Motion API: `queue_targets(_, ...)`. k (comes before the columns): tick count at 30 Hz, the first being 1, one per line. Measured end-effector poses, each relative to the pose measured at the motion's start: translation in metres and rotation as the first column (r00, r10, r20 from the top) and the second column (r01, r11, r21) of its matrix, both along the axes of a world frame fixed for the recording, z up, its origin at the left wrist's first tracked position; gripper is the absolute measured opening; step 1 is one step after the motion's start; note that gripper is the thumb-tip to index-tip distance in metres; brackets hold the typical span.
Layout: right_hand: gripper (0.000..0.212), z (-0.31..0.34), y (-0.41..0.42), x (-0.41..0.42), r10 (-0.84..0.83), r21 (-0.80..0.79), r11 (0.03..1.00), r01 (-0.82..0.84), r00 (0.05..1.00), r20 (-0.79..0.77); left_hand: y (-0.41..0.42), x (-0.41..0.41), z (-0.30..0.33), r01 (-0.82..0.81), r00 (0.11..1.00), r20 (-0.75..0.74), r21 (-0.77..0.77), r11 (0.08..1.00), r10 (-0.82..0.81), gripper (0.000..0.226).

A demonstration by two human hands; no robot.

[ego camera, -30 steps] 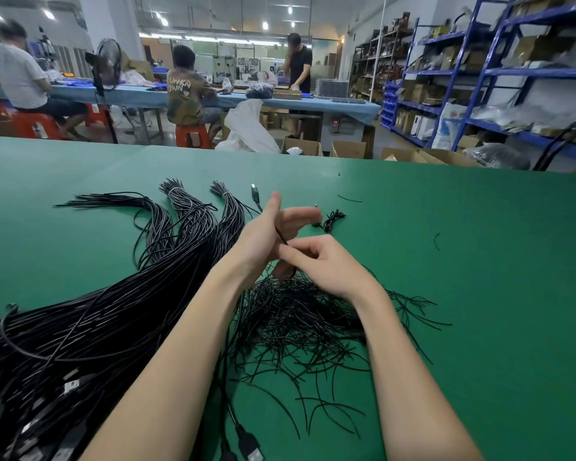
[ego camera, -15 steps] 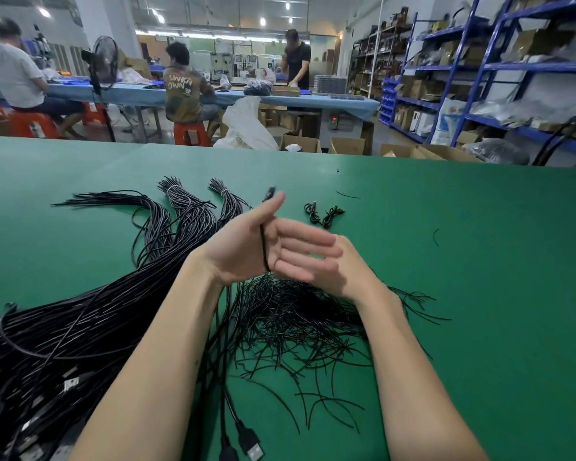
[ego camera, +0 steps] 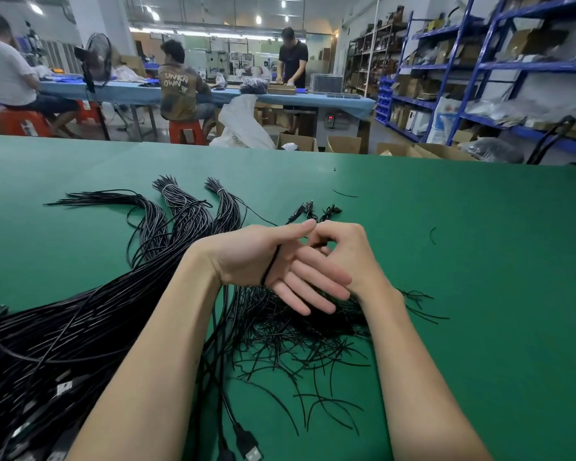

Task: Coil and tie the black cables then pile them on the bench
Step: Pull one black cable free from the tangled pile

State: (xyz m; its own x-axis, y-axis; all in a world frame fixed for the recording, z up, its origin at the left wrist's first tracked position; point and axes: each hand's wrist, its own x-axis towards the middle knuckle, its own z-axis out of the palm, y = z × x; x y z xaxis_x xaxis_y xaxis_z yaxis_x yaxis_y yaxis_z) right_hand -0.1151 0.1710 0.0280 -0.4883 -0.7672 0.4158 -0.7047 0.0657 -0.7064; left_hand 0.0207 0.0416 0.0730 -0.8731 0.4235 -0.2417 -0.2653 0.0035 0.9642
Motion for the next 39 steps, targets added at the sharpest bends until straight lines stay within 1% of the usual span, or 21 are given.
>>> queue_targets(1, 0.027, 0.003, 0.003, -0.003, -0.033, -0.067, 0.997, 0.034, 0.999, 0.024, 0.000, 0.001, 0.001, 0.004, 1.000, 0.003, 0.004, 1.000, -0.004, 0.081)
queue_targets(3, 0.029, 0.010, 0.009, -0.008, -0.143, -0.145, 0.981, 0.127, 0.984, -0.108, -0.002, 0.002, 0.002, -0.027, 1.000, -0.004, 0.002, 1.000, 0.027, 0.080)
queue_targets(5, 0.023, 0.018, 0.014, -0.012, -0.149, -0.054, 0.989, 0.141, 0.972, -0.184, -0.003, 0.003, 0.002, -0.108, 0.994, -0.009, -0.009, 0.994, 0.108, 0.079)
queue_targets(7, 0.019, 0.026, 0.017, -0.011, -0.150, 0.052, 0.985, 0.167, 0.959, -0.241, -0.004, 0.000, 0.000, -0.205, 0.979, -0.022, -0.094, 0.974, 0.204, 0.077)
queue_targets(10, 0.016, 0.036, 0.017, -0.006, -0.093, 0.130, 0.984, 0.118, 0.979, -0.182, -0.004, -0.005, -0.009, -0.324, 0.945, -0.050, -0.283, 0.903, 0.323, 0.070)
queue_targets(12, 0.020, 0.039, 0.014, -0.003, -0.056, 0.087, 0.994, 0.064, 0.995, -0.083, -0.002, -0.009, -0.016, -0.380, 0.923, -0.088, -0.366, 0.850, 0.374, 0.069)
queue_targets(13, 0.023, 0.040, 0.011, -0.001, -0.060, 0.057, 0.996, 0.064, 0.996, -0.063, 0.000, -0.011, -0.019, -0.411, 0.910, -0.116, -0.358, 0.838, 0.397, 0.069)
queue_targets(14, 0.024, 0.041, 0.009, 0.003, -0.065, 0.041, 0.997, 0.066, 0.997, -0.044, 0.002, -0.013, -0.021, -0.456, 0.890, -0.148, -0.306, 0.836, 0.432, 0.066)
queue_targets(16, 0.023, 0.039, 0.005, 0.008, -0.014, 0.058, 0.998, 0.013, 1.000, 0.021, 0.006, -0.019, -0.025, -0.574, 0.813, -0.205, -0.124, 0.809, 0.545, 0.062)
queue_targets(19, 0.028, 0.033, 0.004, 0.012, 0.196, 0.094, 0.971, -0.218, 0.959, 0.203, 0.006, -0.025, -0.026, -0.679, 0.681, -0.252, 0.132, 0.722, 0.687, 0.058)
queue_targets(21, 0.030, 0.027, 0.005, 0.011, 0.303, 0.088, 0.934, -0.347, 0.896, 0.325, 0.004, -0.026, -0.026, -0.671, 0.632, -0.236, 0.309, 0.674, 0.738, 0.055)
queue_targets(24, 0.033, 0.013, 0.004, 0.008, 0.288, 0.185, 0.909, -0.373, 0.884, 0.369, -0.001, -0.021, -0.023, -0.560, 0.654, -0.195, 0.525, 0.641, 0.731, 0.052)
queue_targets(27, 0.053, 0.000, 0.004, 0.004, 0.199, 0.341, 0.892, -0.296, 0.935, 0.293, -0.006, -0.014, -0.020, -0.449, 0.695, -0.239, 0.593, 0.668, 0.678, 0.051)
queue_targets(30, 0.071, -0.006, 0.005, -0.004, 0.041, 0.397, 0.913, -0.099, 0.988, 0.152, -0.008, -0.008, -0.017, -0.365, 0.771, -0.278, 0.545, 0.755, 0.573, 0.053)
queue_targets(31, 0.069, -0.008, 0.006, -0.008, -0.011, 0.387, 0.922, -0.030, 0.995, 0.103, -0.009, -0.006, -0.016, -0.345, 0.806, -0.277, 0.497, 0.796, 0.523, 0.054)
queue_targets(32, 0.059, -0.009, 0.007, -0.012, -0.046, 0.361, 0.932, 0.018, 0.997, 0.069, -0.008, -0.005, -0.015, -0.333, 0.844, -0.270, 0.414, 0.847, 0.463, 0.056)
queue_targets(34, 0.036, -0.006, 0.008, -0.018, -0.065, 0.322, 0.945, 0.064, 0.998, -0.007, -0.004, -0.005, -0.014, -0.307, 0.913, -0.236, 0.137, 0.942, 0.332, 0.062)
queue_targets(35, 0.031, -0.003, 0.009, -0.020, -0.058, 0.311, 0.947, 0.074, 0.996, -0.062, -0.002, -0.006, -0.014, -0.288, 0.936, -0.211, 0.002, 0.958, 0.282, 0.064)
queue_targets(36, 0.029, 0.000, 0.009, -0.021, -0.055, 0.301, 0.950, 0.086, 0.993, -0.107, 0.000, -0.007, -0.014, -0.278, 0.948, -0.184, -0.086, 0.957, 0.259, 0.066)
queue_targets(37, 0.026, 0.004, 0.009, -0.021, -0.063, 0.286, 0.953, 0.100, 0.989, -0.135, 0.001, -0.008, -0.013, -0.279, 0.952, -0.160, -0.120, 0.953, 0.259, 0.067)
queue_targets(39, 0.019, 0.010, 0.010, -0.020, -0.080, 0.254, 0.961, 0.113, 0.987, -0.139, 0.000, -0.007, -0.010, -0.296, 0.952, -0.117, -0.107, 0.949, 0.284, 0.067)
